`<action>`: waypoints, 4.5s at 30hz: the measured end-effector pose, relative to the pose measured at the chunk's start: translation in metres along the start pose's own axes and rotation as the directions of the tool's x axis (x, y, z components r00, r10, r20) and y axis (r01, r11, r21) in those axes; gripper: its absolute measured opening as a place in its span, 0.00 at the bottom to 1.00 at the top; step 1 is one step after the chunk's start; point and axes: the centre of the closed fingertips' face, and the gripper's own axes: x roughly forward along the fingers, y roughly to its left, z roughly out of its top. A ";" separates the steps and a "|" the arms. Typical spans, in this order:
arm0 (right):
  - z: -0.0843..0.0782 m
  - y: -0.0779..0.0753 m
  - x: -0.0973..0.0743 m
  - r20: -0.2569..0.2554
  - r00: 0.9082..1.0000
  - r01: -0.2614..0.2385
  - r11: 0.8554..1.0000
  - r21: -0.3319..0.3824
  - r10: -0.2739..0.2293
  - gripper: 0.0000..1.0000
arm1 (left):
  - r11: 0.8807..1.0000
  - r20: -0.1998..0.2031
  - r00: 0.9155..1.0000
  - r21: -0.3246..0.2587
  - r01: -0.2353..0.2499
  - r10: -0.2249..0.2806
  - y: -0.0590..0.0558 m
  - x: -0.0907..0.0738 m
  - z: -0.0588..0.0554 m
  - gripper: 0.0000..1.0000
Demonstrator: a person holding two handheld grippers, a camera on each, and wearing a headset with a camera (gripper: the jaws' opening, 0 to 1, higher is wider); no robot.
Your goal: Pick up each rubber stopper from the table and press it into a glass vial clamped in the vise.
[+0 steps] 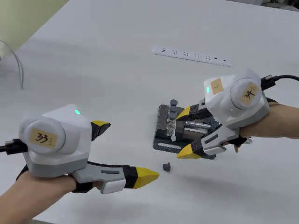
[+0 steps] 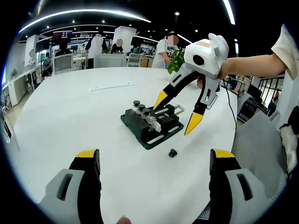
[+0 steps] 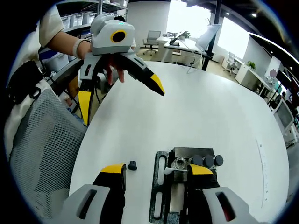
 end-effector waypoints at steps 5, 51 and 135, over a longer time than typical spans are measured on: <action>0.001 0.011 0.003 0.010 1.000 -0.009 1.000 0.002 0.009 0.48 | 1.000 -0.004 1.000 -0.001 0.003 -0.003 0.001 0.001 -0.003 0.97; -0.029 0.046 0.044 -0.002 0.999 -0.048 0.996 0.069 0.048 0.13 | 1.000 -0.006 1.000 -0.007 0.008 -0.008 -0.010 0.002 -0.006 0.96; 0.018 0.078 -0.026 -0.246 0.959 -0.250 0.833 -0.493 0.142 0.06 | 0.912 -0.126 0.931 0.193 0.361 -0.341 -0.092 0.037 0.007 0.07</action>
